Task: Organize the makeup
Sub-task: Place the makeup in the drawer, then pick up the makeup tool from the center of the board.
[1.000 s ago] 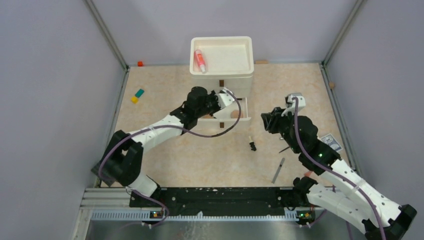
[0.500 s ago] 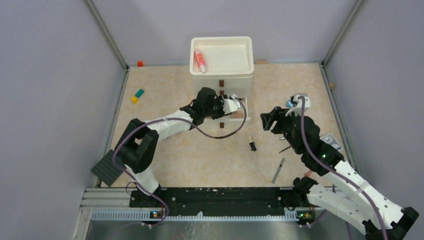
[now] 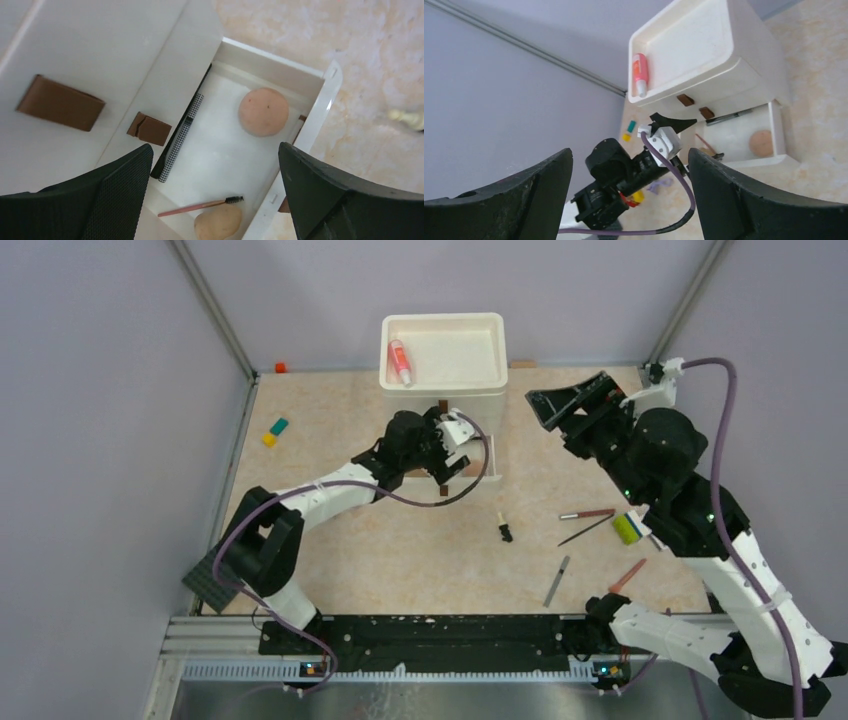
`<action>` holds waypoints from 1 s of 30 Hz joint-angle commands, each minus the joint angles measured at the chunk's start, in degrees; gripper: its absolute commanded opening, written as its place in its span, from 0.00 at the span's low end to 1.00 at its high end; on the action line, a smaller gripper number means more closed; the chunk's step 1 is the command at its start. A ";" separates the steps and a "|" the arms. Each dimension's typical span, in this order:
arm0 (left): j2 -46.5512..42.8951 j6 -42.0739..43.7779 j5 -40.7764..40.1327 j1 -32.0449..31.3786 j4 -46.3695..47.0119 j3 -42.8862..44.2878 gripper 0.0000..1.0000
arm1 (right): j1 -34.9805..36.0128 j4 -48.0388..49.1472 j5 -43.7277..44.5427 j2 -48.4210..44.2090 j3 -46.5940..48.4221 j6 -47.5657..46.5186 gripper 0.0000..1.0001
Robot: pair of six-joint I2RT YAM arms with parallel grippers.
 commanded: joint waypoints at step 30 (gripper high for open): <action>-22.43 -40.99 -24.25 -0.18 -14.68 -5.08 0.99 | 0.00 -1.10 3.40 -0.57 -2.69 2.49 0.84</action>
